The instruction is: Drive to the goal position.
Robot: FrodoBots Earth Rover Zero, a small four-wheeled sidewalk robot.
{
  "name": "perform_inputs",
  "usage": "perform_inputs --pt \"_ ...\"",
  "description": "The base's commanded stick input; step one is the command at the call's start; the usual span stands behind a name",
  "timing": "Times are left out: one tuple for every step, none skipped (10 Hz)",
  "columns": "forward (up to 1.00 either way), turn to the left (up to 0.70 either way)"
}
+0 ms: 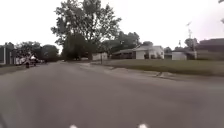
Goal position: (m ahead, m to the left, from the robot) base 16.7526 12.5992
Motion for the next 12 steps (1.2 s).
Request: perform_inputs --pt "1.0 0.03" --pt "1.0 0.04" --pt "1.0 0.15" --pt "1.0 0.25" --pt "1.0 0.21" --pt "1.0 0.11" --pt "1.0 0.04" --pt "1.0 0.03" --pt "1.0 0.12" --pt "1.0 0.27" --pt "1.0 0.4" --pt "1.0 0.4"
